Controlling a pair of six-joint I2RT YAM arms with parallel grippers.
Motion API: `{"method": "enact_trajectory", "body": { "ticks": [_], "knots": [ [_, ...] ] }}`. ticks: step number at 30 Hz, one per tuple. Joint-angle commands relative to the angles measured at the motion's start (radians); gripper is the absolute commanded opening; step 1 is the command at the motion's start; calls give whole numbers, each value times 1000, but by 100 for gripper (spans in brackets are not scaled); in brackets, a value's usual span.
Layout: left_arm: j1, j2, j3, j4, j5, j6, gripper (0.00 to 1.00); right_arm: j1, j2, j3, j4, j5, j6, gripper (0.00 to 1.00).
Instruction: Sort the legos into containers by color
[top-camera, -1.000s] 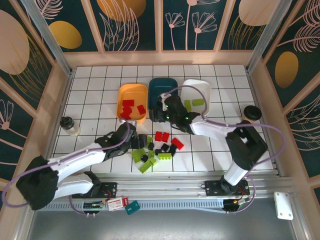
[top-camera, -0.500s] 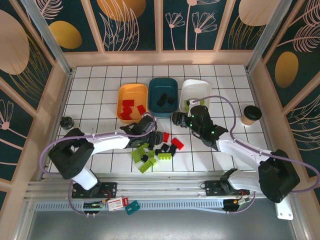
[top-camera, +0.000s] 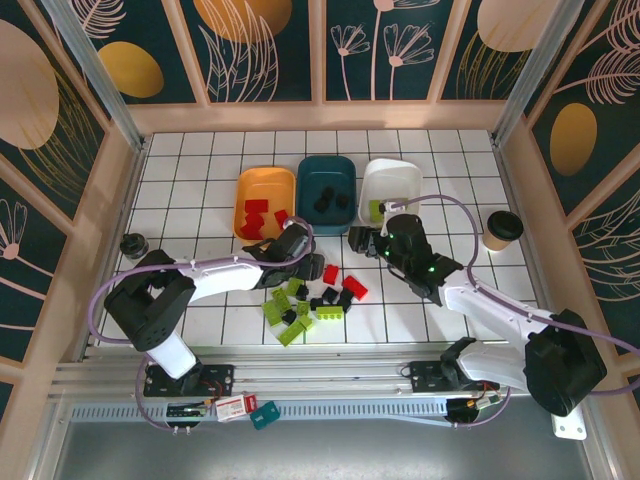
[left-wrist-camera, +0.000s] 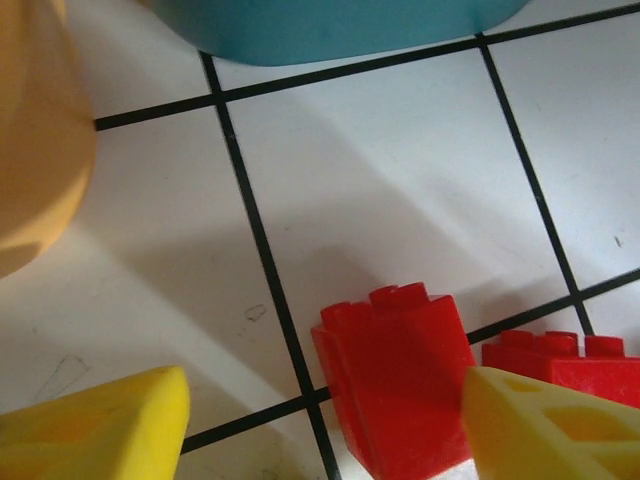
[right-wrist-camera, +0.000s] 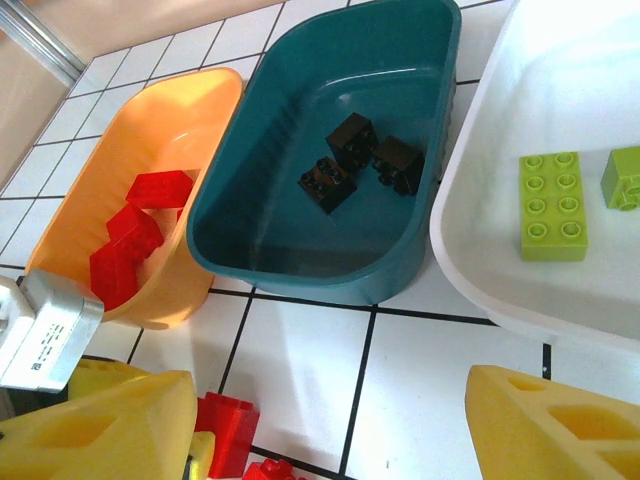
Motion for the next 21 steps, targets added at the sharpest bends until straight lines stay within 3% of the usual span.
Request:
{"method": "enact_trajectory", "body": {
  "ticks": [1,14,18,21],
  "knots": [
    [-6,-28,27,4,38,15,74,-8,-21,-23,4,30,9,72],
    [-6,119,99,10,46,9,71,-13,-45,-37,-16,36,16,72],
    [-6,131,75,-3,-16,-14,60,-15,-58,-39,-27,40,15,72],
    [-6,126,60,-12,-41,-23,57,-18,-59,-39,-29,39,15,72]
  ]
}}
